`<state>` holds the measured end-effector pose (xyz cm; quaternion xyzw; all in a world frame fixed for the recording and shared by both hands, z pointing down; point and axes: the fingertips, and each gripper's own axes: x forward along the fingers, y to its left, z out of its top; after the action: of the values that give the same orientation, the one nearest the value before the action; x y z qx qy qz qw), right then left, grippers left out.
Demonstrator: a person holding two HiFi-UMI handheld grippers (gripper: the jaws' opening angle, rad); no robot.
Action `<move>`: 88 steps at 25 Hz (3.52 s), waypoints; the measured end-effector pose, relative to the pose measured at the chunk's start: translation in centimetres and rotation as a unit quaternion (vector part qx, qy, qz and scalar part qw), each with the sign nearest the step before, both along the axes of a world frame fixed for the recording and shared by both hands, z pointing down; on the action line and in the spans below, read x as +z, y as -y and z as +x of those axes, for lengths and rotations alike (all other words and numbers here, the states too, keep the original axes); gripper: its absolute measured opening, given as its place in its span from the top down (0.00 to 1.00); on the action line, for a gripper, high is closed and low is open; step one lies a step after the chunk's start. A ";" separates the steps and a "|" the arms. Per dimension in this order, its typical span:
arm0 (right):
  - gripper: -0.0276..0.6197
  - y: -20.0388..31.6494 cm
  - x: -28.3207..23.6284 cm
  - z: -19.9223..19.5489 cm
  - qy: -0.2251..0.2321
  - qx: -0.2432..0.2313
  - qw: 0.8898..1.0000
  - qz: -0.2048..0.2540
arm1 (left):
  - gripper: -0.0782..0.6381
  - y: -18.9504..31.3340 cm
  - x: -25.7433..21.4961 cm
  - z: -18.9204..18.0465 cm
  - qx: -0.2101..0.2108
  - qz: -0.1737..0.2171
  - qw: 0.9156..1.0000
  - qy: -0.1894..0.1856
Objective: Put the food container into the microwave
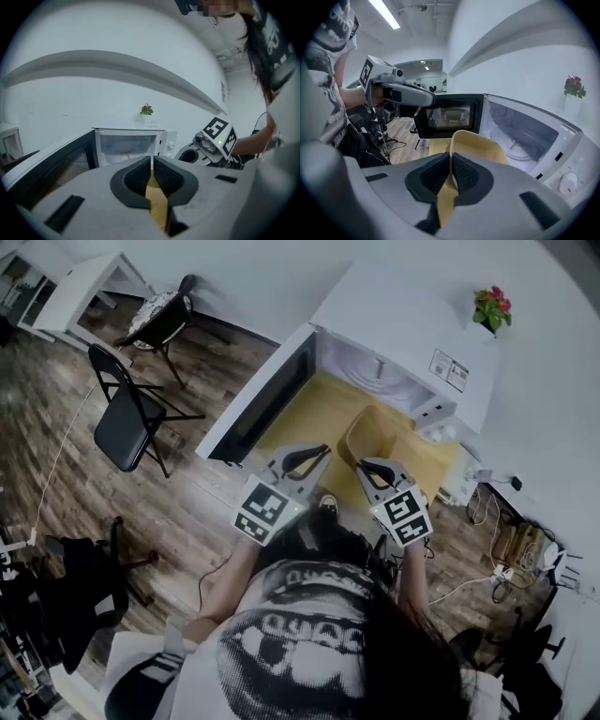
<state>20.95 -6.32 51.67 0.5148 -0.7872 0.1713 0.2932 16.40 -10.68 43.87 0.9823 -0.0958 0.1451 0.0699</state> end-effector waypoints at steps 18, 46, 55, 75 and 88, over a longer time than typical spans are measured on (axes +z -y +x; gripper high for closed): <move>0.92 8.9 3.2 4.7 -0.119 -0.108 0.987 0.004 | 0.87 -0.8 -0.2 -4.4 -0.135 0.016 0.991 0.001; 0.91 20.3 8.1 11.6 -0.244 -0.033 0.969 -0.011 | 0.87 -1.6 0.2 -6.9 -0.195 0.018 0.981 0.004; 0.91 21.7 8.1 12.7 -0.237 -0.004 0.972 -0.005 | 0.87 -1.5 0.6 -6.9 -0.197 0.014 0.980 0.007; 0.81 10.6 4.4 3.8 -0.065 -0.042 0.995 0.067 | 0.87 -3.0 1.4 -5.4 -0.192 0.009 0.981 0.016; 0.82 2.4 4.4 -1.5 0.021 -0.077 0.995 0.052 | 0.87 -3.8 2.0 -5.0 -0.177 0.011 0.983 0.039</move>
<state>19.49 -8.72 56.03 0.4637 -0.8383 0.1179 0.2616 11.41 -6.88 45.82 0.9442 -0.2719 0.1675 0.0803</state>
